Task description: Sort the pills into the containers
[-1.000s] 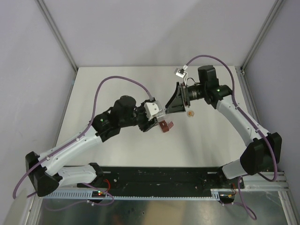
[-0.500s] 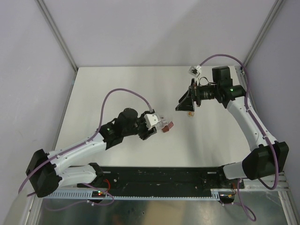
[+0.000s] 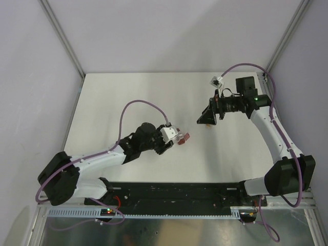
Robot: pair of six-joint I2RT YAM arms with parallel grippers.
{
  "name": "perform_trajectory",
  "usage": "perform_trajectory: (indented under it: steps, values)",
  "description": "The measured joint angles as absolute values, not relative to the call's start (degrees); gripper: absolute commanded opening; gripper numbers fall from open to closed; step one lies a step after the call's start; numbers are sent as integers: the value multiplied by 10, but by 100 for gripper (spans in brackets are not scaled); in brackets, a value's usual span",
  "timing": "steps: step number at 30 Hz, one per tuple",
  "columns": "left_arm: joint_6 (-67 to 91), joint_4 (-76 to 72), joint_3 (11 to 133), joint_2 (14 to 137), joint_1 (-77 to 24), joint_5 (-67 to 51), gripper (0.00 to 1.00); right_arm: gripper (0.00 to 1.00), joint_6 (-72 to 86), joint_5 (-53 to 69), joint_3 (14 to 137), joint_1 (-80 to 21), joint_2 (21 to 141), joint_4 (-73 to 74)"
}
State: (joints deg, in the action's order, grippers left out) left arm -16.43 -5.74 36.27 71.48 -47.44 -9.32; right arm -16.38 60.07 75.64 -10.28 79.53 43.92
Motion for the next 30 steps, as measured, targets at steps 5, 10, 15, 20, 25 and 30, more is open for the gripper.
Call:
perform_trajectory:
  steps: [5, 10, 15, 20, 25, 30]
  values:
    - [-160, -56, 364, 755, -474, -91, 0, 93, -171, 595, 735, -92, 786, 439]
    - [-157, -46, 376, 783, -474, -91, 0, 94, -179, 594, 713, -80, 775, 439]
    - [-154, -24, 408, 812, -474, -91, 0, 94, -185, 594, 701, -69, 766, 439]
    - [-154, -3, 438, 839, -474, -91, 0, 94, -194, 594, 695, -64, 764, 439]
    - [-155, 27, 458, 858, -474, -90, 0, 95, -201, 594, 692, -62, 764, 444]
    - [-155, 45, 460, 866, -474, -87, 0, 95, -208, 595, 692, -61, 762, 448]
